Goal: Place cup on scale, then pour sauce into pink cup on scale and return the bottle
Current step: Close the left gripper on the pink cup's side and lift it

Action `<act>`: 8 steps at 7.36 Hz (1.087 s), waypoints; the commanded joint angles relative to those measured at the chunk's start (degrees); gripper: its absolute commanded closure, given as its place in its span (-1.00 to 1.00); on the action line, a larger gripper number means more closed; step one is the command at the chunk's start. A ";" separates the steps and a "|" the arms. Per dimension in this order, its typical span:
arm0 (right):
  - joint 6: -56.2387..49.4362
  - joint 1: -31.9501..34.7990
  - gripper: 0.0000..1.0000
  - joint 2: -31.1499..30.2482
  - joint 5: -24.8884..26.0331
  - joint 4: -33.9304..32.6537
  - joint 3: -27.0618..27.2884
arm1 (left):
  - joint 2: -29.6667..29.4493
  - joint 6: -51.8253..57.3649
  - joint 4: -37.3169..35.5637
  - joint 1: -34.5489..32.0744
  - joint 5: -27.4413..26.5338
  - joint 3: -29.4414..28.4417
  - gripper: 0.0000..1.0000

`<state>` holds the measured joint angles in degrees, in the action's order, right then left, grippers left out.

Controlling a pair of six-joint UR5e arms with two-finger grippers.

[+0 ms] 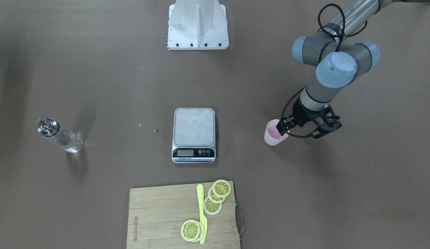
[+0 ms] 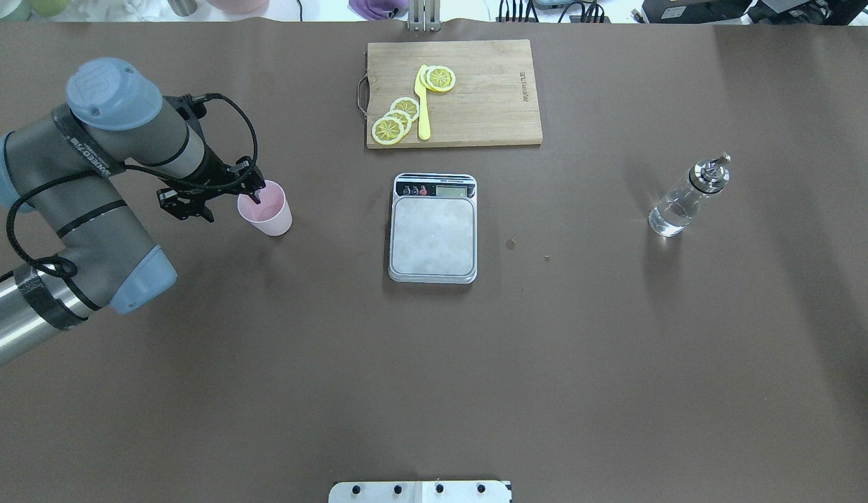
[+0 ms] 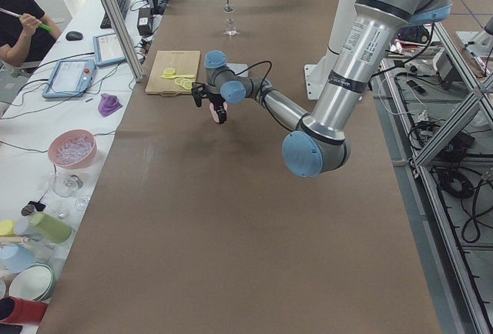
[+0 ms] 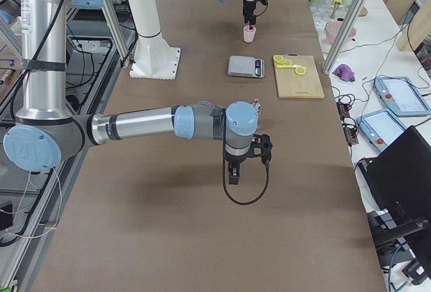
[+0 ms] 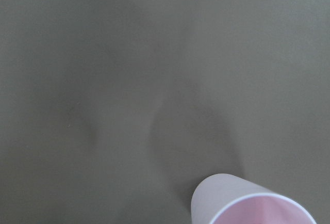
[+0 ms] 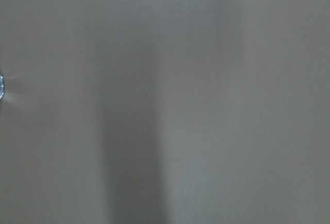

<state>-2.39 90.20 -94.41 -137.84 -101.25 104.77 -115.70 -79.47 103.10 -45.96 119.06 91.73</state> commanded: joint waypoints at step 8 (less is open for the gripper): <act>0.02 0.06 -1.00 -0.42 -0.06 -0.09 0.00 | 0.12 -1.22 -0.27 1.92 0.56 1.17 0.50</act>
<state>-2.41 90.24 -94.83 -137.87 -101.33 104.75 -115.85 -80.82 102.86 -43.97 119.63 92.95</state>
